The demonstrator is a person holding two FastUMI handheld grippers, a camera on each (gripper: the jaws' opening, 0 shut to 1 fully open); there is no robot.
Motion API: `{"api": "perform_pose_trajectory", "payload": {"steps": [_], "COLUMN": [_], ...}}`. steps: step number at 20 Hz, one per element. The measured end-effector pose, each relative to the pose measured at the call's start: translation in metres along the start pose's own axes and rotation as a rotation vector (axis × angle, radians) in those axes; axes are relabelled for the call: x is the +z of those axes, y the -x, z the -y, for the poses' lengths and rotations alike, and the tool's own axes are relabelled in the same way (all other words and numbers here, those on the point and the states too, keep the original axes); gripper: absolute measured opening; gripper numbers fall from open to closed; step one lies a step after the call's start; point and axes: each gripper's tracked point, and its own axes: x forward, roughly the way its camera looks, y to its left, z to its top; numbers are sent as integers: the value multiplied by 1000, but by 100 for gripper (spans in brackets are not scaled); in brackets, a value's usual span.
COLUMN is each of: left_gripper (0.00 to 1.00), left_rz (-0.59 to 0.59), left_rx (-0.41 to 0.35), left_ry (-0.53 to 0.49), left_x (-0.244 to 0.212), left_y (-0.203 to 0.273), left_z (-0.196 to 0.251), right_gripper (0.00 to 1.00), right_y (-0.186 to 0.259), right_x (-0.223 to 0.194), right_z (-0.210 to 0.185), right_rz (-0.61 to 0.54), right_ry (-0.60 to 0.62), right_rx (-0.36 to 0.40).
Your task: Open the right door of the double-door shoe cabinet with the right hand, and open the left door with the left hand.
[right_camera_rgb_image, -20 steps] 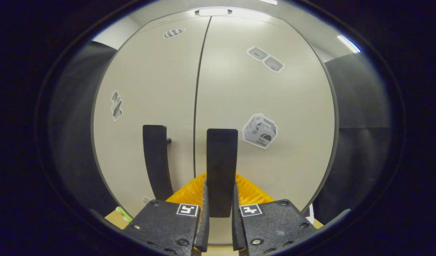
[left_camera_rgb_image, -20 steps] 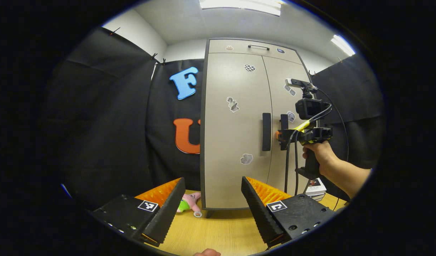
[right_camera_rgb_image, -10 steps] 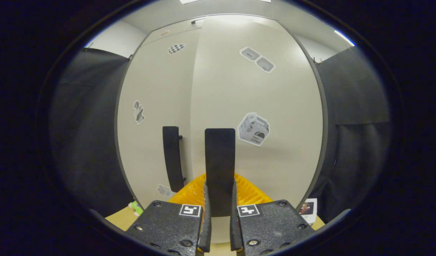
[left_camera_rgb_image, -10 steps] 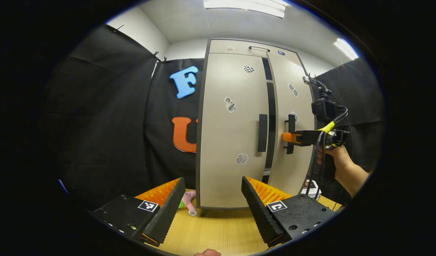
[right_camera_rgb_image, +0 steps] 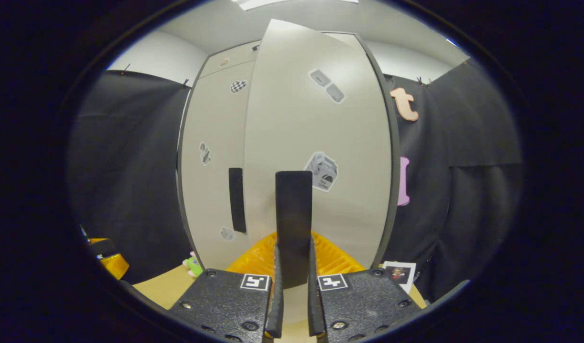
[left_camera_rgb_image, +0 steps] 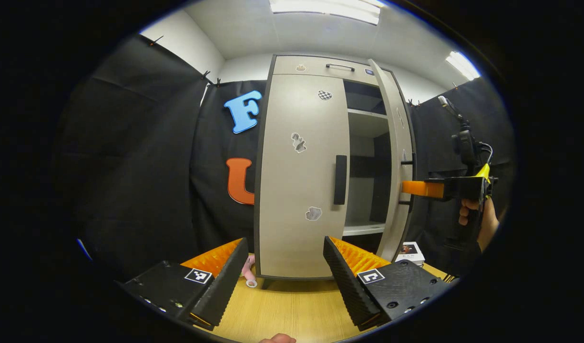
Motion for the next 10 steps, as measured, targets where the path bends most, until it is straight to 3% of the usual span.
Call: {"api": "perform_pose_trajectory", "payload": {"steps": [10], "left_gripper": [95], "left_rz": [-14], "left_rx": [-7], "left_ry": [1], "left_x": [-2], "left_y": [1], "left_z": [26], "right_gripper": [17], "right_y": [56], "right_x": [-2], "right_z": [70], "right_rz": [6], "right_ry": [-2], "right_rx": [-54]}}
